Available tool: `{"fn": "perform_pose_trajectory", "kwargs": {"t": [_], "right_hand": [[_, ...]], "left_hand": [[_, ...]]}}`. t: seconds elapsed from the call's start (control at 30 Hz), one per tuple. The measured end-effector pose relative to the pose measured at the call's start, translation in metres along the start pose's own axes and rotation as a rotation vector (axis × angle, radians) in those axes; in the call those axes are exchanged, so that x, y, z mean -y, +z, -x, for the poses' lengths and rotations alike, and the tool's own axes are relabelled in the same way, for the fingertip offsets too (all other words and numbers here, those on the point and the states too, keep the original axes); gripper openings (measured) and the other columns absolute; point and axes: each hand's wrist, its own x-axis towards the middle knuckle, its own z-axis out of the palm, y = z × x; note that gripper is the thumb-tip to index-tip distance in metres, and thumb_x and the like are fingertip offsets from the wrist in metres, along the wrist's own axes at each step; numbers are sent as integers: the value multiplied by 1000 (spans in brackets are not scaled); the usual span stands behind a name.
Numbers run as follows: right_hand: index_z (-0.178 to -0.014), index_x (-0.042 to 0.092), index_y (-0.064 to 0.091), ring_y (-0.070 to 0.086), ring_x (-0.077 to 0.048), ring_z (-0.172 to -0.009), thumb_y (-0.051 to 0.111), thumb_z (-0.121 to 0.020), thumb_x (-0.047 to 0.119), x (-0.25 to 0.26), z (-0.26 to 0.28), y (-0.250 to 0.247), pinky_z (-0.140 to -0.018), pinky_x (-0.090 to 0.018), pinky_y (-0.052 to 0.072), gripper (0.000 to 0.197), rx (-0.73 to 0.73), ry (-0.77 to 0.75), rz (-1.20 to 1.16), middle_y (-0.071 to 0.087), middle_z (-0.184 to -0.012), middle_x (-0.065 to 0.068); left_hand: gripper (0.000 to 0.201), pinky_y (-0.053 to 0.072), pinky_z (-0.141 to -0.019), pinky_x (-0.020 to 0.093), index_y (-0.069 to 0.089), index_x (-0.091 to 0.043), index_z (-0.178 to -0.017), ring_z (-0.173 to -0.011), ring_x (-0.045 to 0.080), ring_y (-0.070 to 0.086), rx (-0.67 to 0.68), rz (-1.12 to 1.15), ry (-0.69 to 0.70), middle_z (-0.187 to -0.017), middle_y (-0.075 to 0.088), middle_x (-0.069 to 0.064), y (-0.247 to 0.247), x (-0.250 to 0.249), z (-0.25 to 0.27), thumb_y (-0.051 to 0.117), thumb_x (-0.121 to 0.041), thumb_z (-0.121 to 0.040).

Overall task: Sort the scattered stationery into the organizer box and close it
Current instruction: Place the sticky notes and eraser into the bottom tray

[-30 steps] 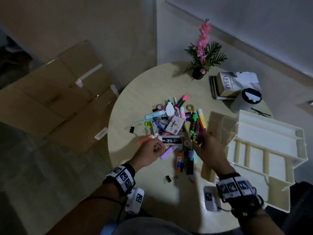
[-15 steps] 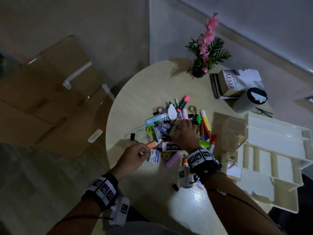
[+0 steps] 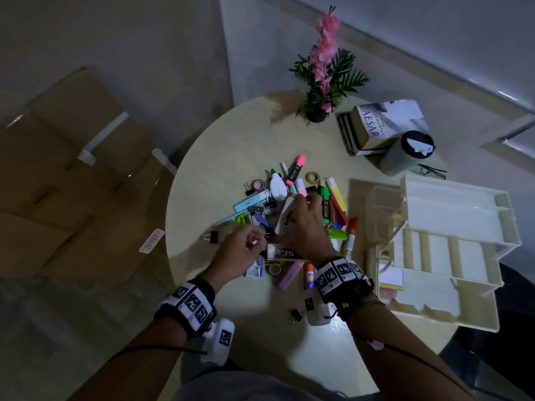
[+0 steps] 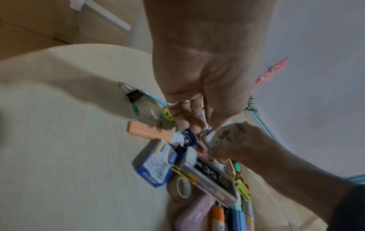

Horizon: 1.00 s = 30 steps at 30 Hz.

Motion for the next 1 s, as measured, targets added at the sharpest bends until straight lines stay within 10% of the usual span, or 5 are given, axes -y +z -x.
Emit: {"fn": "perform_pose_trajectory", "kwargs": {"t": [0.17, 0.4, 0.53, 0.63, 1.0], "right_hand": [[-147, 9, 36, 45, -22, -115, 94, -59, 35, 13, 30, -34, -88, -35, 53, 108, 3, 10, -316, 39, -125, -3], [-136, 9, 55, 75, -33, -108, 82, -86, -1, -31, 100, -89, -79, -43, 64, 58, -43, 618, -1102, 76, -116, -15], [-116, 7, 73, 78, -32, -94, 75, -92, 3, -64, 146, -124, -79, -42, 63, 25, -103, 827, -1038, 81, -103, -14], [-103, 8, 78, 74, -31, -82, 68, -96, 6, -87, 182, -152, -73, -41, 59, 13, -105, 889, -933, 81, -92, -16], [-99, 15, 78, 56, -19, -70, 68, -99, 21, -179, 241, -184, -67, -34, 43, 11, -189, 1045, -674, 70, -75, -6]], "left_hand": [[29, 58, -95, 43, 62, -24, -121, -108, 13, 67, 110, 88, -36, -118, 70, -6, 20, -35, -17, 58, -45, -103], [22, 64, -76, 39, 70, -12, -116, -82, 21, 76, 326, 111, -19, -98, 77, 8, 69, -93, -16, 57, -27, -108], [20, 52, -75, 24, 69, -18, -119, -86, 3, 64, 276, -317, 241, -114, 70, -4, 105, -115, -32, 64, -30, -103], [34, 50, -85, 30, 62, -20, -129, -106, 17, 64, 244, -742, 461, -129, 62, -3, 124, -124, -49, 69, -29, -96], [12, 51, -80, 37, 71, -17, -101, -100, 28, 67, 226, -1257, 481, -104, 71, 6, 157, -148, -70, 65, -25, -95]]}}
